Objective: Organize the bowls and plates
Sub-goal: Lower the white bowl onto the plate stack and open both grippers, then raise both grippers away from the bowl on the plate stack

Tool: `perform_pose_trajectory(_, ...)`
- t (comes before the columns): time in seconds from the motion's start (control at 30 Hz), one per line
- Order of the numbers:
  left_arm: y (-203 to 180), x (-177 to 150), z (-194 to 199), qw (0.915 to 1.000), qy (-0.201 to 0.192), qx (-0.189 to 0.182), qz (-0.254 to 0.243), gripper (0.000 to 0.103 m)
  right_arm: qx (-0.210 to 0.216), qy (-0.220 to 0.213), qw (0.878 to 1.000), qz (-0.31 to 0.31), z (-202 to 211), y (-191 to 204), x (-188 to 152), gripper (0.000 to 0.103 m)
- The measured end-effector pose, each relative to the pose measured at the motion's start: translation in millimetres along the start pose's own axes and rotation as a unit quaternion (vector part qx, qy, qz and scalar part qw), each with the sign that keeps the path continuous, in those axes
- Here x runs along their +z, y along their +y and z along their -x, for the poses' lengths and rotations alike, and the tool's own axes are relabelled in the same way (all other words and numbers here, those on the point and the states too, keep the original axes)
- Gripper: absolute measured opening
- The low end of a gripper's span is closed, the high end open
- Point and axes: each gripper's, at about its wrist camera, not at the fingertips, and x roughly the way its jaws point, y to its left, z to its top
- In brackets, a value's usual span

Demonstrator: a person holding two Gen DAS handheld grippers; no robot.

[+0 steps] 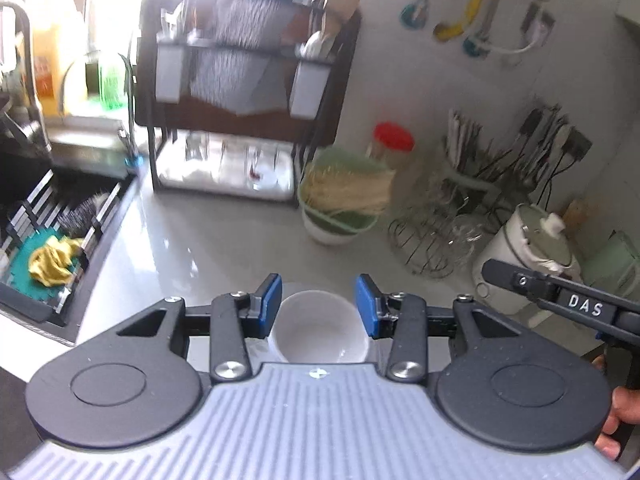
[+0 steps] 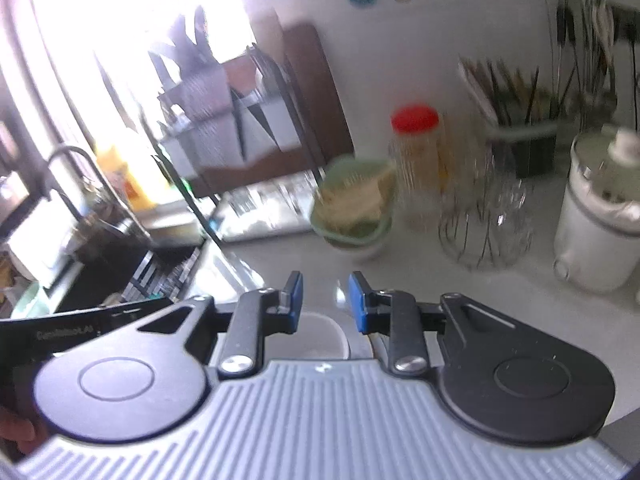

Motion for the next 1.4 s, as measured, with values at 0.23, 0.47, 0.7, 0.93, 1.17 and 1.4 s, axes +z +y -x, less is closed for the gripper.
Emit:
perform_pose_trajectory(0.23,-37.3,-30.7,72.8,0.9984,-0.046,0.024,-0.023,0.047,0.019,-0.055,0.998,0.021,72.8,-3.0,-13.6,0.029)
perform_pose_trajectory(0.47,-62.5,-69.4,124.8,0.9973,-0.053,0.023,-0.046,0.053,0.011,-0.086,0.995,0.04,126.6,2.2,-41.2,0.03)
perform_pose_trajectory(0.7,-68.7,-107.1,150.2,0.9972,-0.047,0.008,-0.058,0.057,0.01,-0.097,0.995,0.021,160.3,5.5,-78.8,0.039)
perform_pose_trajectory(0.93,-58.1,-137.5,162.4,0.9976,-0.026,-0.012,-0.062,0.066,-0.014,-0.101,0.995,0.01,180.3,10.5,-112.4,0.047)
perform_pose_trajectory(1.17,-45.5,-161.4,174.6,0.9966,-0.032,-0.012,-0.075,0.096,-0.044,-0.118,0.992,0.019,195.0,18.5,-146.6,0.089)
perform_pose_trajectory(1.4,-39.0,-192.5,177.8,0.9957,-0.017,0.001,-0.091,0.099,-0.054,-0.101,0.993,0.007,194.7,23.3,-179.4,0.09)
